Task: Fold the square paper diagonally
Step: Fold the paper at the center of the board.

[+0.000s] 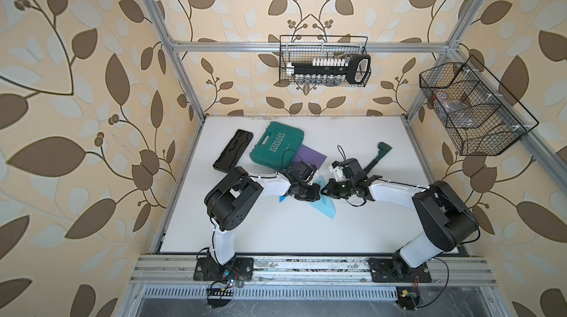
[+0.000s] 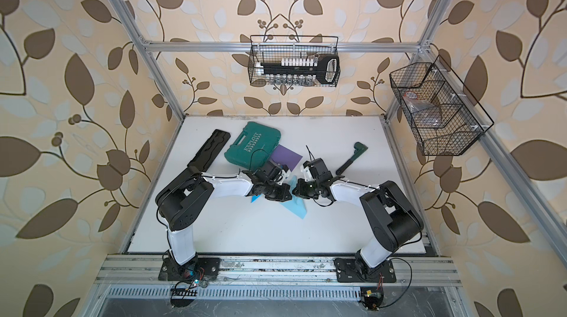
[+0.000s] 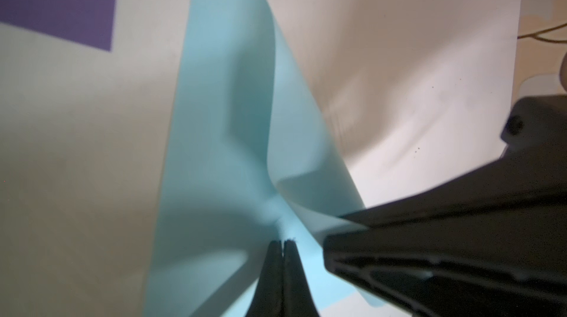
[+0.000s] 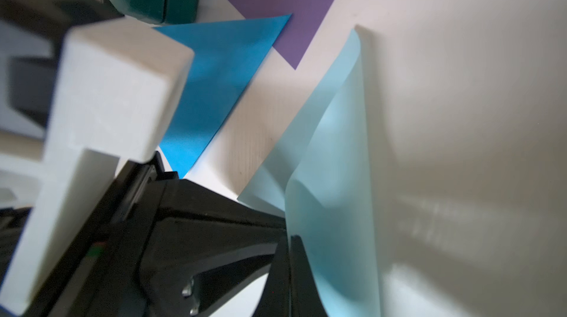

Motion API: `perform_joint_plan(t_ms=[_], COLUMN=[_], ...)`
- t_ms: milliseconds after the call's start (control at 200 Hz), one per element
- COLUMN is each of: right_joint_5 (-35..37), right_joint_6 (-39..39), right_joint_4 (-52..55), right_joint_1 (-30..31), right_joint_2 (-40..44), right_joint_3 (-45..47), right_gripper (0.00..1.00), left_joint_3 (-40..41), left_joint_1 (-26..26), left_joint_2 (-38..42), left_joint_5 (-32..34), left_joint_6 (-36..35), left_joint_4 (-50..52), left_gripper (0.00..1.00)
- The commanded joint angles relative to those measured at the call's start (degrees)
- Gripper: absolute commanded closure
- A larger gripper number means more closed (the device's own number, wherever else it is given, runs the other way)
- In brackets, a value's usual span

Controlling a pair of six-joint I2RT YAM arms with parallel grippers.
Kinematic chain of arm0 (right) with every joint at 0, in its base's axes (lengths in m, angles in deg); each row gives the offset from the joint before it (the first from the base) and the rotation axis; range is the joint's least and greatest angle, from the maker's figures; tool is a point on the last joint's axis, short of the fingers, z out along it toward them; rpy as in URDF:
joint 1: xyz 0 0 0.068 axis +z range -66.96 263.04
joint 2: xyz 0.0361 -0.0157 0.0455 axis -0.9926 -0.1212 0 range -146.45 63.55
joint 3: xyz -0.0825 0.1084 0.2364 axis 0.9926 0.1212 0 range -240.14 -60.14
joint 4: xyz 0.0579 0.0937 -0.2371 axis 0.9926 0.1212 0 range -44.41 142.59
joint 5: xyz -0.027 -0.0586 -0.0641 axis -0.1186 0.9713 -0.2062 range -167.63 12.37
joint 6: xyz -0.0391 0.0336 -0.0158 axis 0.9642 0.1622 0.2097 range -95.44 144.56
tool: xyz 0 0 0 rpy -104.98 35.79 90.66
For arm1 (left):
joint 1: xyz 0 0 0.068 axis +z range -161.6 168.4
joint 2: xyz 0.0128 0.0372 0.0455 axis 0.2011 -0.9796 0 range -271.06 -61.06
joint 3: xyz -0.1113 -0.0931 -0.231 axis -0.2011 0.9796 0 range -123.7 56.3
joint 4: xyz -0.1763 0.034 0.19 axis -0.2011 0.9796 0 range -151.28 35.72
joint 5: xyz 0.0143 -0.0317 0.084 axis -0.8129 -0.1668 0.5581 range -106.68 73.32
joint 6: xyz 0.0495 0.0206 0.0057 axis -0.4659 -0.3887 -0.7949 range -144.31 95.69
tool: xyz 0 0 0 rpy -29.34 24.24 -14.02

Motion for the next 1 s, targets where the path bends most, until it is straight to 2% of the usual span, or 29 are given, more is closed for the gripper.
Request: perform_joint_plan(t_ms=[0,165,420,580,995], right_joint_5=[1.43,3.35,13.07,17.17,17.94], right_joint_6=[0.16,1.48,6.51,8.74,12.04], right_joint_4=[0.23,3.1,15.09,21.05,22.52], right_joint_1=[0.66,0.77,0.77,0.63,-0.43], right_joint_2=[-1.23,-0.4,10.53,14.37,12.85], right_joint_3=[0.02,-0.56,-2.6,-4.72,-5.93], right_gripper=[1.0,1.0,1.0,1.0,1.0], left_joint_3=[1.36,1.32,-0.31,-0.61,0.24], left_joint_1=[-0.3,-0.09,0.73,1.02,2.29], left_joint_2=[1.95,2.81,3.24,3.57,7.48], left_joint_5=[2.3,2.17,1.78,1.86,2.65], left_joint_6=[-0.44,-0.84,-2.16,-2.15,-2.76], left_joint_4=[4.09,5.05,7.17,7.28,9.03], left_gripper=[1.0,1.0,1.0,1.0,1.0])
